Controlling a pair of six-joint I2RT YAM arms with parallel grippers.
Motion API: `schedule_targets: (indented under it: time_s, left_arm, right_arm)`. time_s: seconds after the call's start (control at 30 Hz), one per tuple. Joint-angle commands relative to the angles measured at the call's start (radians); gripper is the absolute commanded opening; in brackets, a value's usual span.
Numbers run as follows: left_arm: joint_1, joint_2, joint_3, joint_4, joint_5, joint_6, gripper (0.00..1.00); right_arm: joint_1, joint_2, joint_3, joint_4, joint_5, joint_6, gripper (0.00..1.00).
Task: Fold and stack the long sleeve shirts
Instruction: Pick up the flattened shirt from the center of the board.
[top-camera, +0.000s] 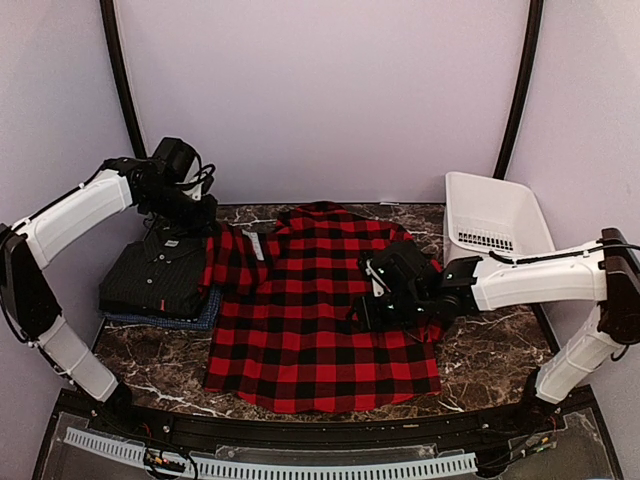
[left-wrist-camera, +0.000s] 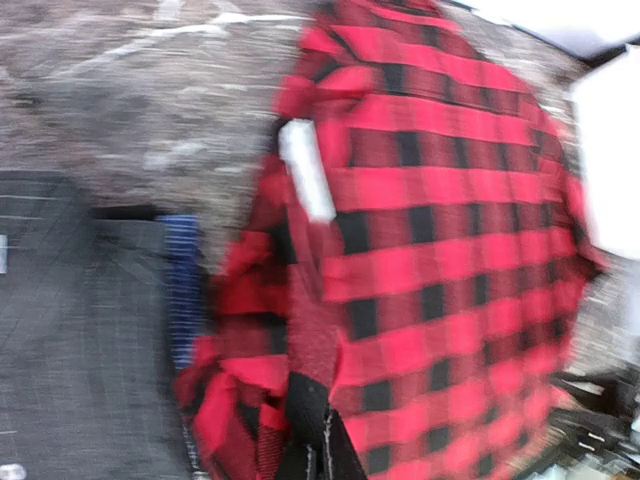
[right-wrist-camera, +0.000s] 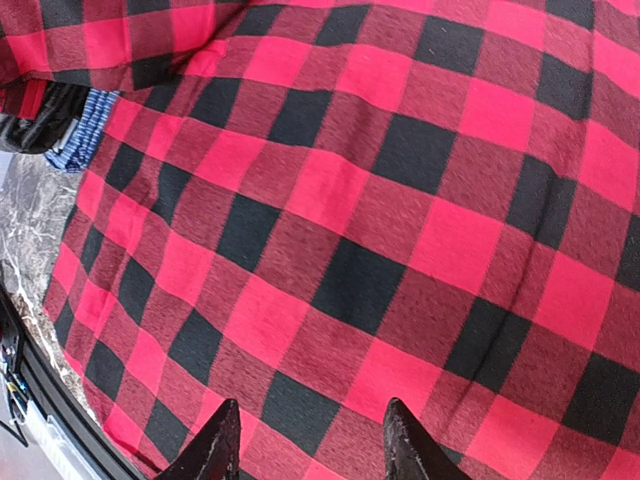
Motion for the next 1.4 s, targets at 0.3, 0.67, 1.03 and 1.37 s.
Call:
schedule_targets:
  time_s: [0.3,0.67,1.03,1.37]
  left_arm:
    - [-0.199,0.022,-0.154,0.359,0.475,-0.191,0.00]
    - [-0.349,0.335,-0.078,0.538,0.535,-0.265,0.28]
    - [-0.328,0.185,-0.110,0.381,0.212,-0.231,0.49]
    - [-0.210,-0.049,-0.336,0.351,0.120,-0.265,0.48]
  right_arm:
    - [-0.002,0.041,0.080,0.088,0.018,-0.047,0.46]
    - [0.002,0.030,0.043,0.072,0.058,-0.024,0.48]
    - [0.062,0.103,0.112,0.053,0.105,-0.106,0.61]
    - [0.122,0.388,0.449,-0.052,0.169,-0.256,0.64]
